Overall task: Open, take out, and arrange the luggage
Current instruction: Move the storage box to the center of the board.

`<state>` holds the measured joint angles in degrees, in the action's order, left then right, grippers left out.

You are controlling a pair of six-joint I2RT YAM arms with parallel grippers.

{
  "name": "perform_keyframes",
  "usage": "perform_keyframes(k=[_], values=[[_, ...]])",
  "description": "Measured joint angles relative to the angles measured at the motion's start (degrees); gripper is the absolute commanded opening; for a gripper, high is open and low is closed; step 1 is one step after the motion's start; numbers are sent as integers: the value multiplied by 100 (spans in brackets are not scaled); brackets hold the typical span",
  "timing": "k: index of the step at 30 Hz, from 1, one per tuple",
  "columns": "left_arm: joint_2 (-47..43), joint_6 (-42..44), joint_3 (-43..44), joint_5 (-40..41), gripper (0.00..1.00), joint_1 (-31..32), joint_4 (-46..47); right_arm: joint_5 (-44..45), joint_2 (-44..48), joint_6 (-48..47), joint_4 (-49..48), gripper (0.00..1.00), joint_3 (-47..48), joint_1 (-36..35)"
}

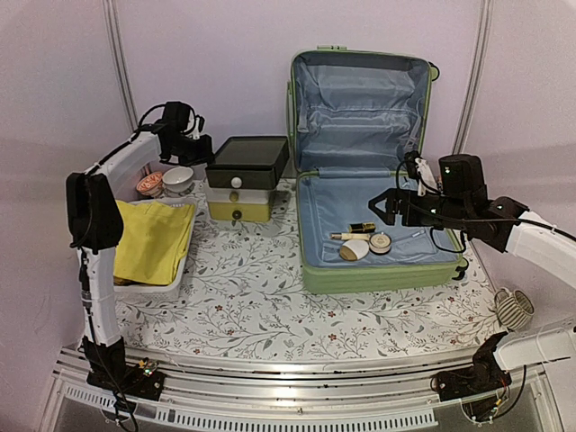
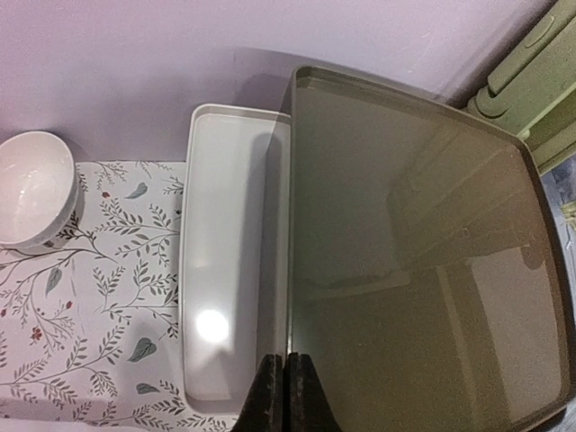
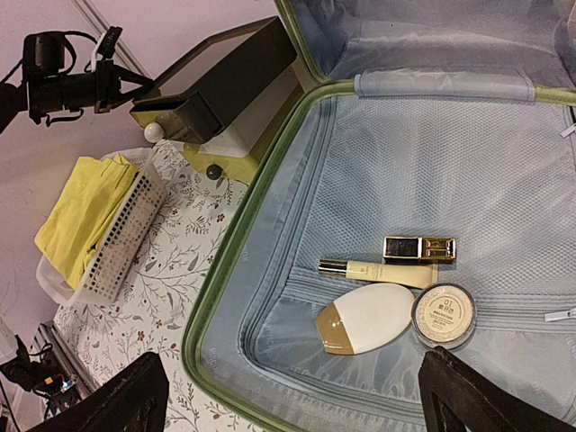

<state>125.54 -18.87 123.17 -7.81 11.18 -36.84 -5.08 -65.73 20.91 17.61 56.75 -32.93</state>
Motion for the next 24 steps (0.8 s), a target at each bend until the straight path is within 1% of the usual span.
perform_keyframes(k=[12,19,24], values=[[20,22,61,306,0,-7,-17,-2,-4,-22,72,99,83,0],[20,153,61,962,0,-61,127,-2,-92,-39,85,99,188,0],[20,247,4,1132,0,-61,269,-2,-166,-44,101,99,203,0]])
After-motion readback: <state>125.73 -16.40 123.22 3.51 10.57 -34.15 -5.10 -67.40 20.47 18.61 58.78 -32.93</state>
